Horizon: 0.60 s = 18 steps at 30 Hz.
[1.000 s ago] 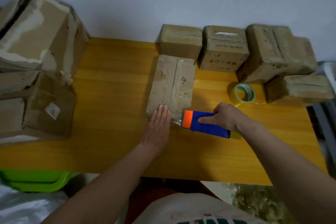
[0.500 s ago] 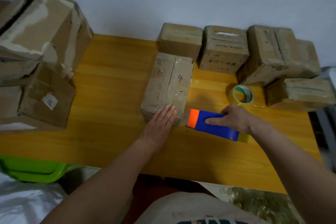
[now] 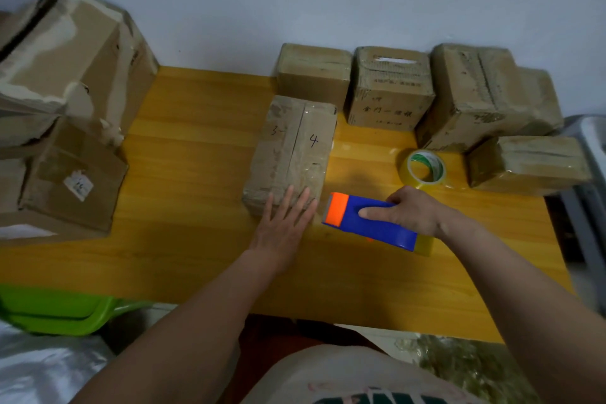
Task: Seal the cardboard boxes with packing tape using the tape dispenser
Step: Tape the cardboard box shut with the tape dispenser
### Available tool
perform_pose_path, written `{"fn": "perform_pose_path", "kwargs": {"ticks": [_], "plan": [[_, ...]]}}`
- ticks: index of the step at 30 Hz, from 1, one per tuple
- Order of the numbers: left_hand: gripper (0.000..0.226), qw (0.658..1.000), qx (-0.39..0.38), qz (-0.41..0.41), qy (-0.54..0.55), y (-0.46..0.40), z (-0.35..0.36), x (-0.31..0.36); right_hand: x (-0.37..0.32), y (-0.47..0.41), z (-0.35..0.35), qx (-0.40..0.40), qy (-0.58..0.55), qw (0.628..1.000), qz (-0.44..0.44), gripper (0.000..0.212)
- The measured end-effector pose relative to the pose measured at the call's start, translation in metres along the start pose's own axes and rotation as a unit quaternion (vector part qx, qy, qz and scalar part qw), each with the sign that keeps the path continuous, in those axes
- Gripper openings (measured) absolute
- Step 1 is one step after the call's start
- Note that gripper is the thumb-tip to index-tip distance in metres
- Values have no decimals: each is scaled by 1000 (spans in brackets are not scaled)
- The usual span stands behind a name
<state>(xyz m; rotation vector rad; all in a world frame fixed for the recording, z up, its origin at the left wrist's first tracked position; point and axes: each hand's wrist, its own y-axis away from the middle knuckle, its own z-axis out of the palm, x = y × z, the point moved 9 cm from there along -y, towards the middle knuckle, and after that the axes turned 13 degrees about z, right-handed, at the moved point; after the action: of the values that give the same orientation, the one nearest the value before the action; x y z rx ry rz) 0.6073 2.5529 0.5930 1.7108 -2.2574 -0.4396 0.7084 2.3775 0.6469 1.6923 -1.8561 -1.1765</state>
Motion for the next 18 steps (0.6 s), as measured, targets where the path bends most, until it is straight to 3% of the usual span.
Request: {"fn": "perform_pose_path", "kwargs": {"ticks": [6, 12, 18], "plan": [[86, 1000, -12, -10, 16, -1, -1, -2, 18, 7, -26, 2, 16, 1000, 19, 57], [92, 1000, -9, -24, 13, 2, -1, -10, 7, -1, -17, 31, 105, 994, 22, 68], [96, 995, -4, -91, 35, 2, 2, -14, -9, 5, -9, 80, 224, 971, 28, 50]]}}
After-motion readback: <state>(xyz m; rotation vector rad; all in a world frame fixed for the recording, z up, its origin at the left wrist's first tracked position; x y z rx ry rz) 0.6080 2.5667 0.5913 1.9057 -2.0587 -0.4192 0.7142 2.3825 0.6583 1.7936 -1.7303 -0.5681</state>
